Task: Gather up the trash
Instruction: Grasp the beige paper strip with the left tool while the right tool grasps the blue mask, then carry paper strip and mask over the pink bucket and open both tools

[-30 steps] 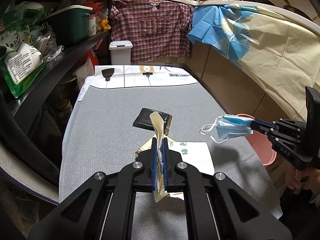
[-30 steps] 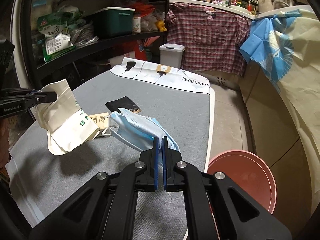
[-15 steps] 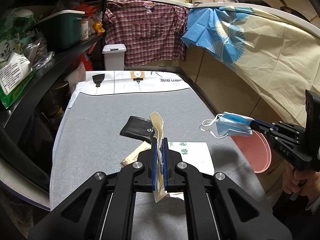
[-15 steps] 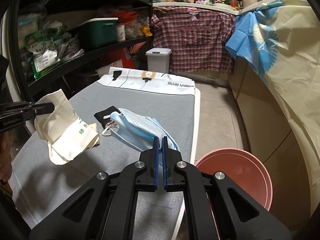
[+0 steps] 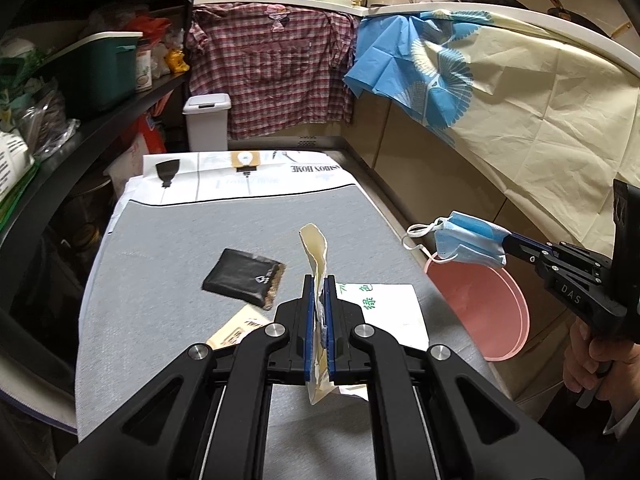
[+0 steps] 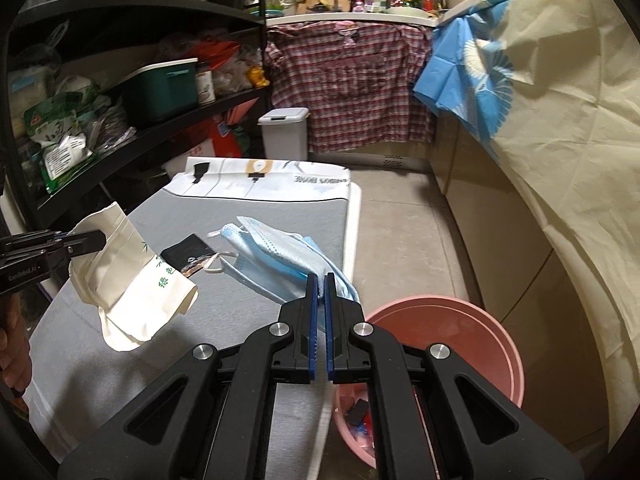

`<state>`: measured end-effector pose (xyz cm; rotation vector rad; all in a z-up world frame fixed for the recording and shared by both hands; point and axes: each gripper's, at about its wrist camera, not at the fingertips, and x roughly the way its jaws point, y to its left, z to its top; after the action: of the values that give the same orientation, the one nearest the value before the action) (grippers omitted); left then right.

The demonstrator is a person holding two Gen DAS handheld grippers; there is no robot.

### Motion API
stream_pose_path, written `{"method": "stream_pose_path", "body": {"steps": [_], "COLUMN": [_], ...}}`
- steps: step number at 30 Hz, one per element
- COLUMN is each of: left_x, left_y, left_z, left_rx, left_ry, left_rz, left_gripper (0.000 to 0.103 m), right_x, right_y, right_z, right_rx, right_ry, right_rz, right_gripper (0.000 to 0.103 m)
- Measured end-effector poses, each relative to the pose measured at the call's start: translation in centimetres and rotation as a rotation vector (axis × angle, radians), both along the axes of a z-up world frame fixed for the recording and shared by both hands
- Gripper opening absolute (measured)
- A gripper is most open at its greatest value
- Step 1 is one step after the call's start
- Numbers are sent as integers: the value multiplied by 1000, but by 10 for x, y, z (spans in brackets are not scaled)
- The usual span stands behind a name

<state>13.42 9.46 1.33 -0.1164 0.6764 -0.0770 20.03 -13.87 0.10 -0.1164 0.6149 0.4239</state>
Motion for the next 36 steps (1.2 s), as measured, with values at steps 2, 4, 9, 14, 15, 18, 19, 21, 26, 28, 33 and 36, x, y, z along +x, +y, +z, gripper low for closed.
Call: {"method": "stream_pose_path", "body": {"steps": [2,4,9,14,15,18,19,21,26,28,33,36], "left_x": [4,7,19,30,33,40,43,47,59,64,74,78], "left_y": [-5,-10,-27,-45,-50,-62,-67,-75,-95,-106,-134,-152], "left_z": [1,2,4,4,4,3,2,1,-1,-2,-8,-13], "left_rx": [-3,-6,-11,-12,-11,-11,-10,-10,-11,-9,-2,7], "left_ry": [-2,-4,-5,-4,-4,-1,1,3,11,15,31,42], "left_rz": [-5,-12,-32,-56,-62,-78,-84,-94,-121,-134,-170,-196], "left_gripper": [5,5,5,5,5,5,5,5,5,5,5,5], "right_x": [2,3,6,8,8,10,11,13,20,23,32,35], "right_y": [-5,-11,-22,-34,-38,-47,-51,-59,-83,-93,-108,-113], "right_z": [1,1,2,3,3,4,5,6,7,7,4,0], "right_rx": [8,10,11,17,18,28,33,41,53,59,60,41], "right_ry": [3,5,7,12,13,15,17,20,33,43,68,80], "right_rz": [-14,-29,-57,-84,-92,-118,-127,-151,-224,-255,-307,-337], "right_gripper": [3,3,3,3,3,3,3,3,3,3,4,4]}}
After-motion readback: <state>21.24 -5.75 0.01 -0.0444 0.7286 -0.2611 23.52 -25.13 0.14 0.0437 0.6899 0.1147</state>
